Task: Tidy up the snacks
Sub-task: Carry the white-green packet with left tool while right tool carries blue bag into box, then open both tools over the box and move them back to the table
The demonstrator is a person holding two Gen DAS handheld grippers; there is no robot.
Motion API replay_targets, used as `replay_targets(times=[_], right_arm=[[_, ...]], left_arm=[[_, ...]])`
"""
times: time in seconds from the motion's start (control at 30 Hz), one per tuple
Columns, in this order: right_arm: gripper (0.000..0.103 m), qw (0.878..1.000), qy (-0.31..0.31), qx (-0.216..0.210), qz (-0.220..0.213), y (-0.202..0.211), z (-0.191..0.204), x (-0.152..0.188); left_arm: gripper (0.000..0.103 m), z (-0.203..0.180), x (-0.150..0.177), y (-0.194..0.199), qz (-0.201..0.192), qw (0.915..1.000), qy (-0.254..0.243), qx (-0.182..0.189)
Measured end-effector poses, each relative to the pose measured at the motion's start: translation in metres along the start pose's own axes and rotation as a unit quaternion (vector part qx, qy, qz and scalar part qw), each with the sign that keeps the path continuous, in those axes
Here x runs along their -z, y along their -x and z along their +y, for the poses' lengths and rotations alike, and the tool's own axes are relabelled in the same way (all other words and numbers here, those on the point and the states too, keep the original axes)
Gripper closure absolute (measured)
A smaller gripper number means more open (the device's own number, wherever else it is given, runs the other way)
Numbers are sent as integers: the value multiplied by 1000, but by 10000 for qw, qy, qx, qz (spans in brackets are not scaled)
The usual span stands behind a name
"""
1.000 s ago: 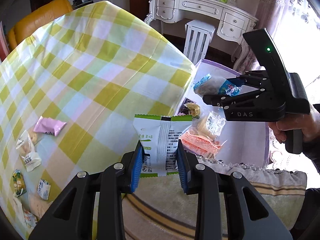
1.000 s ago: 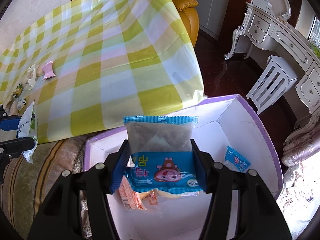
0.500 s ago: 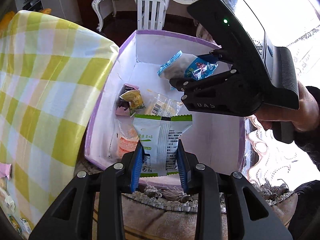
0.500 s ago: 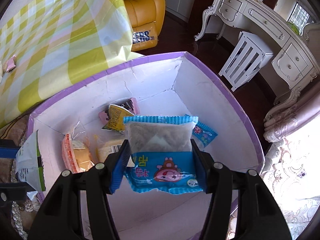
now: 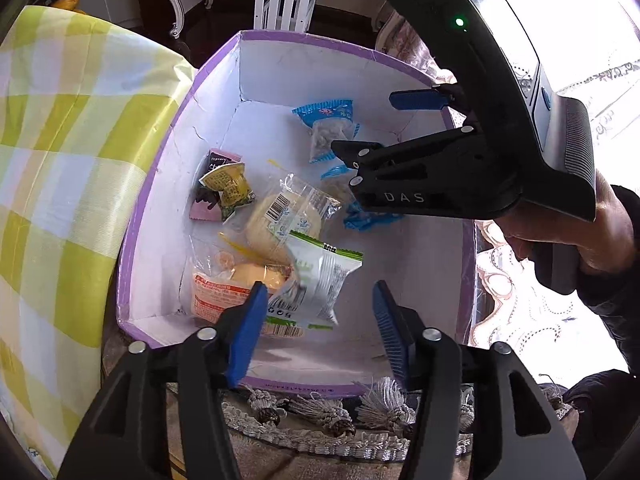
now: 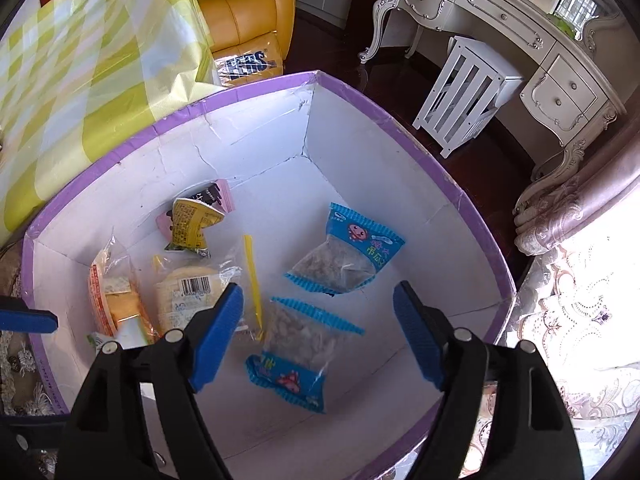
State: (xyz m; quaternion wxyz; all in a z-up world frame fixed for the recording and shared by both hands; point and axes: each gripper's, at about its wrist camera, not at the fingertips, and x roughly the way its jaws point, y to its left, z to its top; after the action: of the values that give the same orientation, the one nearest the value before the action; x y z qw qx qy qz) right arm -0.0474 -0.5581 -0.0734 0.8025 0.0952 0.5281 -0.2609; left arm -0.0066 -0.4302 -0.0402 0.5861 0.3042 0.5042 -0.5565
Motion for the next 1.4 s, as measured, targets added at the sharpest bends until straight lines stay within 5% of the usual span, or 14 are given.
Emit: replay_targets(times=[0.23, 0.43, 0.73, 0.87, 1.13, 1.4], right_arm=[[26, 9988, -393, -179, -208, 17, 2, -12], [26, 9929, -813, -588, -638, 45, 15, -29], [26, 9756, -1072, -1603, -1048, 81, 69, -48], [26, 9728, -838, -1840, -1132, 95, 107, -54], [26, 9654, -397, -1990, -1640, 121, 163, -56], [26, 9609, -25, -2014, -1898, 137, 197, -55]], left_arm=[[24, 20, 7, 28, -722, 9957, 543, -224], [24, 46, 19, 64, -1617, 9770, 1254, -594], [24, 83, 56, 126, -2820, 9243, 2066, -1530], [24, 106, 81, 153, -3156, 8890, 2512, -2166], [24, 163, 145, 196, -3269, 8199, 3520, -3116], [24, 204, 203, 217, -3168, 7775, 4227, -3413]])
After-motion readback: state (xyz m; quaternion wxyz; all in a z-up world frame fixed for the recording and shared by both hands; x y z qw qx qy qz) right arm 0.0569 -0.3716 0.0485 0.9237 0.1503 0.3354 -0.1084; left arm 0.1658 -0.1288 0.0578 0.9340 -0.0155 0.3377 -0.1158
